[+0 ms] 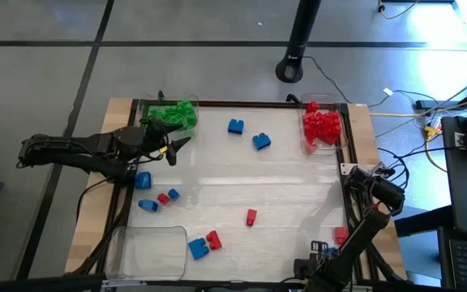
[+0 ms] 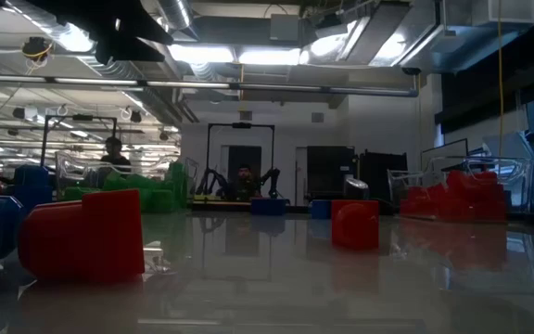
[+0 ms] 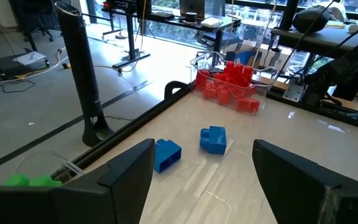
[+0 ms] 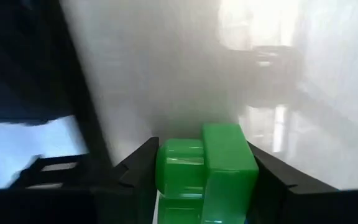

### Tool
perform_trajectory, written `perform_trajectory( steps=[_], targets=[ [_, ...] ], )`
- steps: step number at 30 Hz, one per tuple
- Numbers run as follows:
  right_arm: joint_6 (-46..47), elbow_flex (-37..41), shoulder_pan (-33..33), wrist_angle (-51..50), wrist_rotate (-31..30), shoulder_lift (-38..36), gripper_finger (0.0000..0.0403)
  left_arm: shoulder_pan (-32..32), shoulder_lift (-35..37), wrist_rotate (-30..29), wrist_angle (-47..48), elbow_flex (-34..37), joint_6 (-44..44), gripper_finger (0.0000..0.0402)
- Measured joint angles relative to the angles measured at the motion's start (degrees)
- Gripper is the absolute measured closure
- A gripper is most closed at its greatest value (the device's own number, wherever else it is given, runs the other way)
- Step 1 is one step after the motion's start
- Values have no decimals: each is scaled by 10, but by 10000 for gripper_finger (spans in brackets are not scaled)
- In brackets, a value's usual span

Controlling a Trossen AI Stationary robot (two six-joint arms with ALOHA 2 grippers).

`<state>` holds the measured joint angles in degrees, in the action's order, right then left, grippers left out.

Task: Sort blocks
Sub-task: Put the green game piece into the left transparent bin

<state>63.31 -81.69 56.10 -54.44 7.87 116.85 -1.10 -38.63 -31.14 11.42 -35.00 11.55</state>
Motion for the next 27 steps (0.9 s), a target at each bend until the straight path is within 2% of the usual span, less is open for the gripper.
perform_trajectory(
  steps=[4, 12, 20, 27],
  targets=[
    [-60, -31, -34, -22, -4, 0, 224, 0, 0, 0, 0, 0, 0, 141],
    [-257, -111, -127, -85, -11, 0, 231, 0, 0, 0, 0, 0, 0, 141],
    [-460, -209, -227, -174, -110, -2, 230, 0, 0, 0, 9, 0, 0, 141],
    [-656, -249, -337, -171, -192, -2, 230, 0, 0, 0, 15, 0, 0, 141]
  ],
)
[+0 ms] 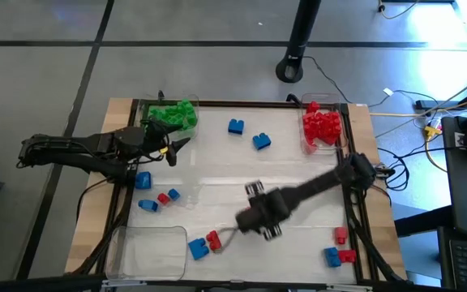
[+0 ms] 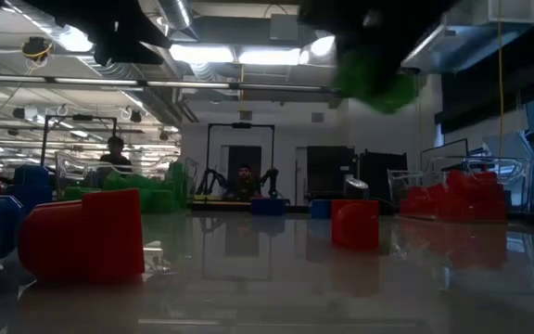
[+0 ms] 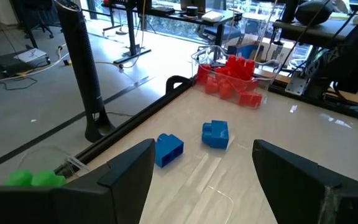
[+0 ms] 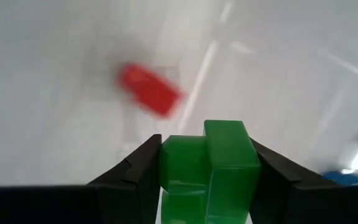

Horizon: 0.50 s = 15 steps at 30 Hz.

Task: Sort blocks
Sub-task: Put the green game piece into the left transparent bin

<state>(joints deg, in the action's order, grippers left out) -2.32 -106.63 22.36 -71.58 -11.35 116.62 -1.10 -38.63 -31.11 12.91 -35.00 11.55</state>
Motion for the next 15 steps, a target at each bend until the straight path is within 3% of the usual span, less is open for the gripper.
perform_trajectory(
  steps=[6, 15],
  targets=[
    [-142, 0, -119, 76, -24, 0, 230, 0, 0, 0, 17, 0, 11, 141],
    [-295, 0, -277, 348, -23, 1, 229, 21, 0, 0, 26, 0, 16, 141]
  ],
)
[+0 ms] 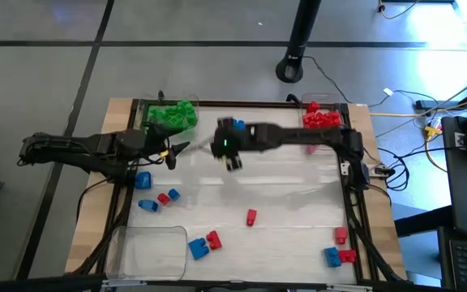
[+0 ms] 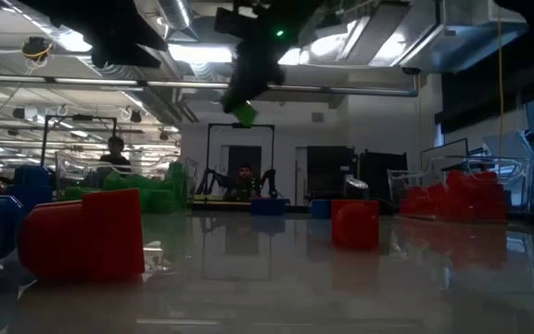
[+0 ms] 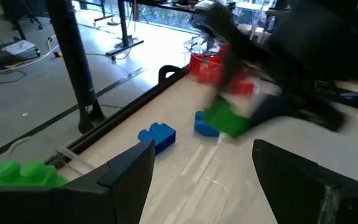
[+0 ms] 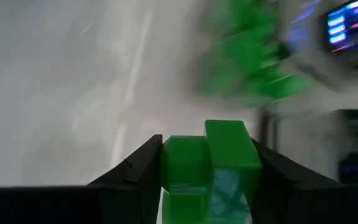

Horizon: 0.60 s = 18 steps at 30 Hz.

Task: Sort blocks
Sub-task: Put the green game piece into the left transparent bin

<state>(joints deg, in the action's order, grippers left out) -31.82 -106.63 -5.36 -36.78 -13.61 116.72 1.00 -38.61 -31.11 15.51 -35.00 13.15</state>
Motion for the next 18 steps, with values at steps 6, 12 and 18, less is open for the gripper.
perform_trajectory(
  steps=[6, 12, 18],
  targets=[
    [-16, 2, -85, 220, 82, 33, 228, 9, 1, 0, -18, 0, -8, 141],
    [6, 3, -132, 438, 151, 99, 227, 9, 1, -1, -21, 0, -14, 141],
    [61, 0, -158, 587, 165, 168, 226, 9, 1, -2, -31, 0, -22, 141]
  ],
)
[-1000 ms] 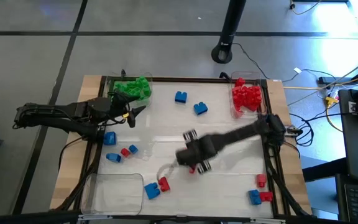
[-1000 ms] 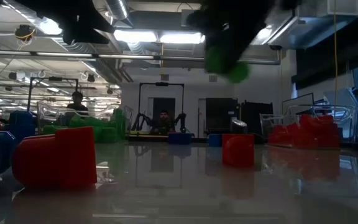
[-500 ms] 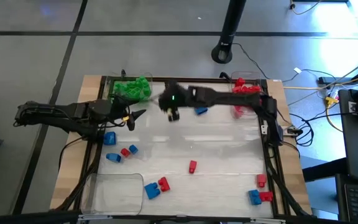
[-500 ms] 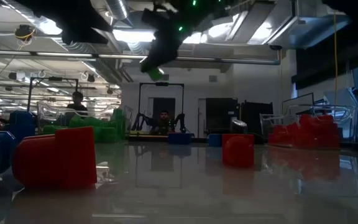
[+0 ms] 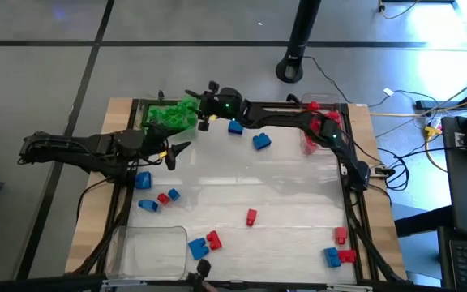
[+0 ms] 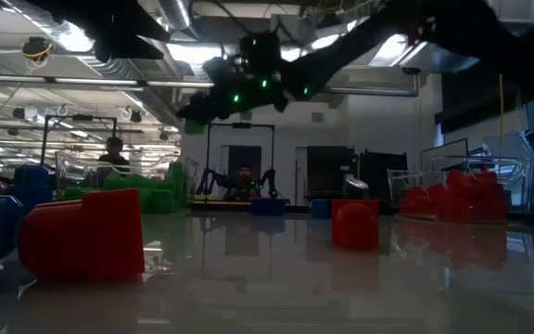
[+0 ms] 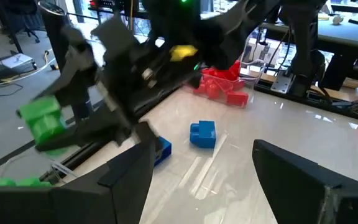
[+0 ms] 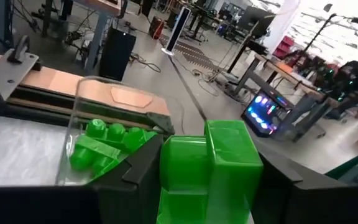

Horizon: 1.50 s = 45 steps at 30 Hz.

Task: Sort blocks
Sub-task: Put the green game piece into the left transparent bin, then put the red game piece into the right transparent bin

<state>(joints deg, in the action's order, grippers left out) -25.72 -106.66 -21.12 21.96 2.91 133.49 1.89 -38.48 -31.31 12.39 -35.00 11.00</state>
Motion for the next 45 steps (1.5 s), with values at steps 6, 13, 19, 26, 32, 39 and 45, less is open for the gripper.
perform_trajectory(
  steps=[6, 13, 19, 26, 32, 39, 45],
  targets=[
    [43, -62, -12, 0, 28, 59, 226, 0, -1, 0, -21, 0, -14, 141],
    [44, -123, -10, 1, 19, 93, 216, 0, -4, 0, -23, 0, -22, 141],
    [44, -124, -10, -5, -8, 93, 174, 0, -4, 0, -20, 0, -22, 141],
    [44, -124, -4, -31, -23, 93, 110, 0, -4, 0, -20, 0, -21, 141],
    [9, -135, 3, -59, -12, 86, 87, 0, -4, 0, -7, 0, -20, 141],
    [-51, -182, 25, -295, 25, -2, 98, 0, -4, 0, -5, 0, -23, 141],
    [-118, -221, 70, -595, -23, -92, 102, 0, -3, 0, -11, 0, -24, 141]
  ],
)
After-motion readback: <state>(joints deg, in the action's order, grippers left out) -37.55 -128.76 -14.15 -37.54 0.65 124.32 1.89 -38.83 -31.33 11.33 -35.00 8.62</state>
